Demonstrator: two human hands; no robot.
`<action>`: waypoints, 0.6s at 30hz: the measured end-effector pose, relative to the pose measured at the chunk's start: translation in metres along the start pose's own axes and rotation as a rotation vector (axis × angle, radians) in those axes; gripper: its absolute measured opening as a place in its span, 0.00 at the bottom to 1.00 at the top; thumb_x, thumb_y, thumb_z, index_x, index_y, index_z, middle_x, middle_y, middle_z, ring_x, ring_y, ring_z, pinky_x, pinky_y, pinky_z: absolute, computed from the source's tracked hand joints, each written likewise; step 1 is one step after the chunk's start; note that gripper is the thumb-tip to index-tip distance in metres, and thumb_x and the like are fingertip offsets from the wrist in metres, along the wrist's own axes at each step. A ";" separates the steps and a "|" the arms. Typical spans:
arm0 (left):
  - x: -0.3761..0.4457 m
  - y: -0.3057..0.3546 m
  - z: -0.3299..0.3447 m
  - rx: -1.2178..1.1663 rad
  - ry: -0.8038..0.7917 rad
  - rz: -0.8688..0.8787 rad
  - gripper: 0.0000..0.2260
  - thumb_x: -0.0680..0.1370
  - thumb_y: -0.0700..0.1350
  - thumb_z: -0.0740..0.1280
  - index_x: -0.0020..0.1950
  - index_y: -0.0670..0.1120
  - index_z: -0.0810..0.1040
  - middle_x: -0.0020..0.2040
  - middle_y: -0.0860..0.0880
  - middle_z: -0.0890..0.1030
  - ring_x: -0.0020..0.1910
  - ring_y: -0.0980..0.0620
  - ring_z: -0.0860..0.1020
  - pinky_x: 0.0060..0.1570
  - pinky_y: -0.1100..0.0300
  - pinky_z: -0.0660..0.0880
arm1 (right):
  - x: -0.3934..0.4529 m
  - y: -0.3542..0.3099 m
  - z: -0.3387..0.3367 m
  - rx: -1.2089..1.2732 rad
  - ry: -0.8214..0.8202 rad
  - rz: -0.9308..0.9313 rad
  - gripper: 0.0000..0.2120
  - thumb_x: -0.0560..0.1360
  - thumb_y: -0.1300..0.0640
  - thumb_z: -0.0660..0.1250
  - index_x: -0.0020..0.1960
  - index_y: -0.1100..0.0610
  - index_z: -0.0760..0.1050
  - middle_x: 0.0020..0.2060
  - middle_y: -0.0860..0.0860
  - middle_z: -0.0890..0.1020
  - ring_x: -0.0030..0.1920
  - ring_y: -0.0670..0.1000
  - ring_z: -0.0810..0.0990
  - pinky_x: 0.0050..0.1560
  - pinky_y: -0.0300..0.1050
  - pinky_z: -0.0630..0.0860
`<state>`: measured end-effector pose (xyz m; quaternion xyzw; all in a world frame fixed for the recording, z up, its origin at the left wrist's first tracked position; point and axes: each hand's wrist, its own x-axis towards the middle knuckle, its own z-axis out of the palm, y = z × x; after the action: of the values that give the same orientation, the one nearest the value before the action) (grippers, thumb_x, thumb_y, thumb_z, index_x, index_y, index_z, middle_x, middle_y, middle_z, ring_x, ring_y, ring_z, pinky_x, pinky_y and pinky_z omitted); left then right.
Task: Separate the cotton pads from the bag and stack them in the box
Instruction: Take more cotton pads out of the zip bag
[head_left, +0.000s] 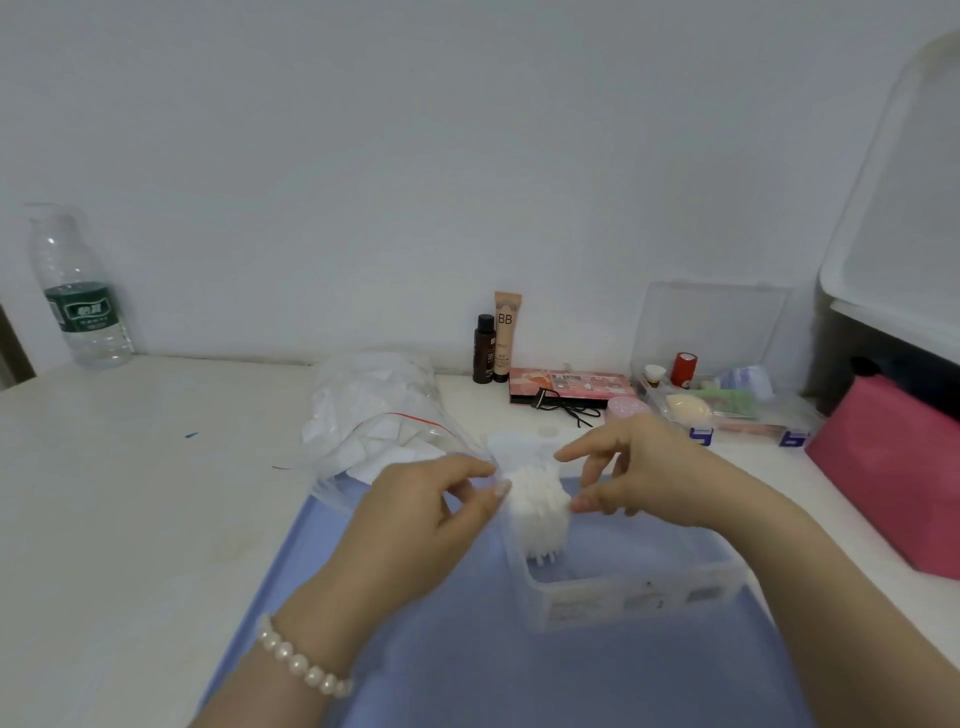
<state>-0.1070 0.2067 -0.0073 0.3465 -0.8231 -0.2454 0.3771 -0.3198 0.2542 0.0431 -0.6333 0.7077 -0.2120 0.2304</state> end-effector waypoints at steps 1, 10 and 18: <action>0.000 0.000 -0.006 -0.071 0.114 0.044 0.05 0.74 0.57 0.65 0.45 0.60 0.80 0.33 0.59 0.79 0.29 0.58 0.76 0.35 0.66 0.71 | 0.000 0.000 0.001 0.006 0.015 -0.011 0.20 0.66 0.53 0.76 0.56 0.47 0.79 0.39 0.46 0.83 0.32 0.45 0.80 0.35 0.40 0.79; 0.008 -0.043 -0.061 0.243 0.268 0.037 0.04 0.61 0.53 0.68 0.26 0.61 0.76 0.60 0.68 0.69 0.64 0.62 0.58 0.64 0.71 0.42 | -0.014 -0.044 0.025 0.118 0.203 -0.265 0.04 0.72 0.59 0.70 0.43 0.54 0.84 0.38 0.43 0.84 0.39 0.38 0.79 0.42 0.29 0.74; 0.013 -0.054 -0.071 0.105 0.129 -0.165 0.23 0.72 0.27 0.59 0.61 0.45 0.79 0.61 0.55 0.77 0.63 0.54 0.75 0.56 0.80 0.61 | 0.020 -0.094 0.092 -0.217 0.073 -0.282 0.11 0.77 0.62 0.57 0.44 0.61 0.78 0.44 0.56 0.81 0.50 0.58 0.77 0.50 0.51 0.73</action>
<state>-0.0360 0.1522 0.0045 0.4475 -0.7774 -0.2093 0.3893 -0.1918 0.2229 0.0239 -0.7394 0.6384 -0.1874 0.1031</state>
